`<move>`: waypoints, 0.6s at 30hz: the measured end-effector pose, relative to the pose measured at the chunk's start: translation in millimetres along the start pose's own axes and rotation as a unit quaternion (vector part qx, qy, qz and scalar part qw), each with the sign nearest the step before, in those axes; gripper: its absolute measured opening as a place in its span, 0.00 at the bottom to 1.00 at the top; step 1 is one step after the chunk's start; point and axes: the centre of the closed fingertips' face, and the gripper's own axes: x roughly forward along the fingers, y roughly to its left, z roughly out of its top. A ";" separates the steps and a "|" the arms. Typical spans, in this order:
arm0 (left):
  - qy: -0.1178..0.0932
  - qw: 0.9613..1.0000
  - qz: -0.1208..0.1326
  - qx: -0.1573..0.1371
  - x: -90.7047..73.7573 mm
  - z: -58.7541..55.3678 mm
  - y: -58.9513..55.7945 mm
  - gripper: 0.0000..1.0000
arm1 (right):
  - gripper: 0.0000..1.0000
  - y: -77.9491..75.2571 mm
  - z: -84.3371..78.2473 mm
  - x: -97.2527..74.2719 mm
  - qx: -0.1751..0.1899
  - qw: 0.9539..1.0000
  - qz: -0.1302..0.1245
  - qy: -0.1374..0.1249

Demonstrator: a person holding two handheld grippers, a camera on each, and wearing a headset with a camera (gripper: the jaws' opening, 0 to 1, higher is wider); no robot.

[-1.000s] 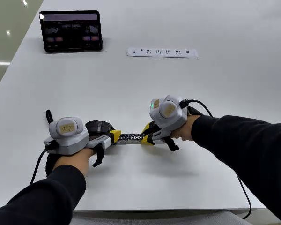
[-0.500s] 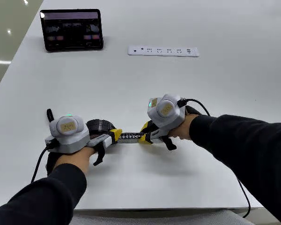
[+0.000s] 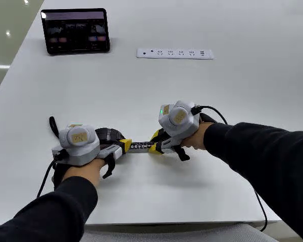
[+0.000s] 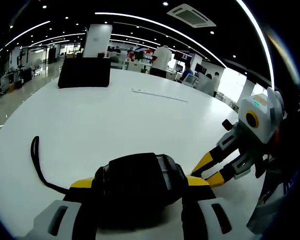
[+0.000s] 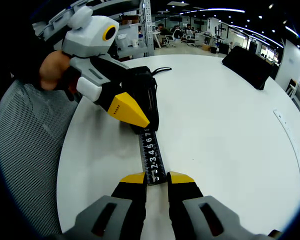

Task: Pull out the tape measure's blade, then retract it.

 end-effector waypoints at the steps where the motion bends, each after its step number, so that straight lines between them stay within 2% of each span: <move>1: 0.001 1.000 0.000 0.001 0.0 -0.1 0.0 0.64 | 0.12 -0.1 0.0 0.1 0.000 1.000 0.000 0.000; 18: 0.014 0.999 0.018 0.030 5.0 -0.8 3.6 0.64 | 0.12 -0.1 -0.6 0.4 -0.002 1.000 0.000 0.000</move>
